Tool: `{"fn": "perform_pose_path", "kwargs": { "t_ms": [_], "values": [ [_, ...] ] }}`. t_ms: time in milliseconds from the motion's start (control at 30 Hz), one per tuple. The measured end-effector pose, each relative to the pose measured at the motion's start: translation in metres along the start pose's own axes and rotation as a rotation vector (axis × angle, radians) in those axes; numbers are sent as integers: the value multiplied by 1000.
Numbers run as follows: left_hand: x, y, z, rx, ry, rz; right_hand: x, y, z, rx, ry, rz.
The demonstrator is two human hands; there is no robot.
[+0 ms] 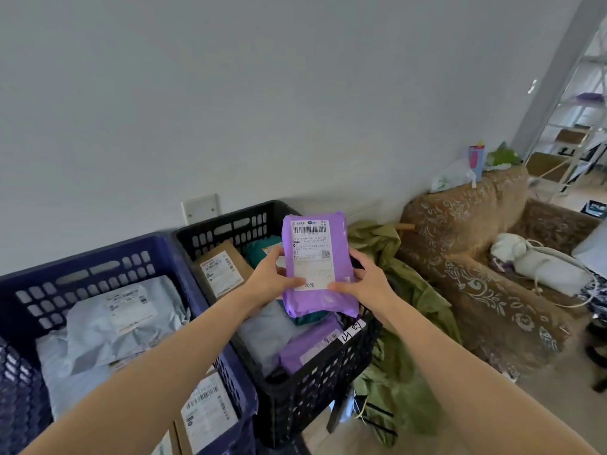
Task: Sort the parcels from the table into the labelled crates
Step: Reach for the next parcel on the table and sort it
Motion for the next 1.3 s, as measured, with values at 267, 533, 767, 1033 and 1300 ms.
{"fn": "perform_pose_path", "kwargs": {
  "t_ms": [267, 533, 767, 1033, 1300],
  "values": [
    [-44, -27, 7, 87, 55, 150, -55, 32, -7, 50, -126, -35],
    [-65, -64, 27, 101, 204, 303, -109, 66, -49, -25, -446, -133],
    [-54, -87, 35, 78, 355, 424, -128, 96, -93, -2, -682, -228],
    [-29, -110, 50, -50, 544, 547, -107, 121, -130, 54, -950, -283],
    [-34, -113, 39, -580, 370, 515, -63, 142, -152, 124, -1178, -491]
  ]
}}
Point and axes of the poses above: each hand's wrist, its own x-axis away from the middle knuckle, its own z-axis out of the back of the hand, y = z × x, the point moved 10 cm from there along -x, towards the middle knuckle, and after that the axes turned 5 degrees about z, right-handed, at the moved point
